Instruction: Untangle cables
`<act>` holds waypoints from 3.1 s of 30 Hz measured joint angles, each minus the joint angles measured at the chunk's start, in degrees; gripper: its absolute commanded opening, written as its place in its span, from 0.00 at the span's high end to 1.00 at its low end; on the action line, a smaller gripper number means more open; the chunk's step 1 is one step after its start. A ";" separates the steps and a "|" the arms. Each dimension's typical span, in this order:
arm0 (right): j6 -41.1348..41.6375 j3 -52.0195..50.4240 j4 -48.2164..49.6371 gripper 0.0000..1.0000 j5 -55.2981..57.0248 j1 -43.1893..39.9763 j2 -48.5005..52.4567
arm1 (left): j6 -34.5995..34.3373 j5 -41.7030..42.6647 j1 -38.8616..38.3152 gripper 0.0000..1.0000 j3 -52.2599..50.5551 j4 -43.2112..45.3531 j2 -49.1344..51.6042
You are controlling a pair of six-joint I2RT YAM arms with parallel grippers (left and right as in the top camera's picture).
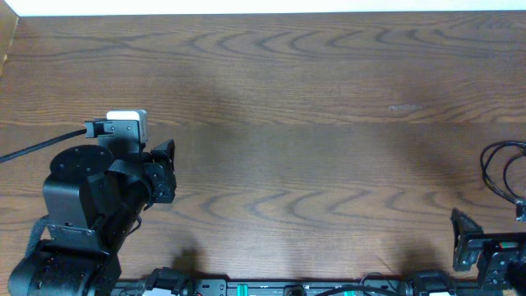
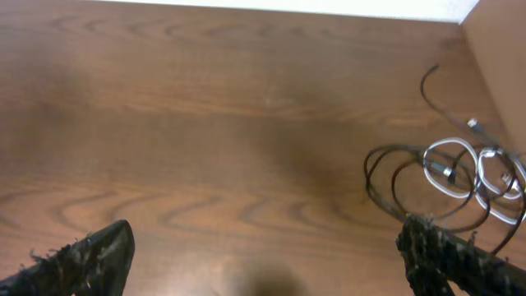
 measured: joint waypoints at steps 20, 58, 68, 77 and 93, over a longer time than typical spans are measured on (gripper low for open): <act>-0.02 0.00 -5.01 0.01 0.00 0.00 0.00 | -0.22 -0.02 0.00 0.02 0.00 -2.45 0.00; -0.15 -0.02 -5.03 0.01 0.00 0.00 0.00 | -0.20 1.81 0.00 0.02 -12.39 17.64 -6.25; -0.15 -0.07 -5.03 0.01 0.00 0.00 0.00 | -0.20 2.64 0.00 0.02 -36.61 34.12 -24.35; -0.17 -0.07 -5.03 0.01 0.00 0.00 0.00 | -0.20 2.64 0.00 0.02 -54.99 49.99 -34.27; -0.15 -0.07 -5.03 0.01 0.00 0.00 0.02 | -0.20 2.16 3.13 0.02 -67.78 57.64 -41.00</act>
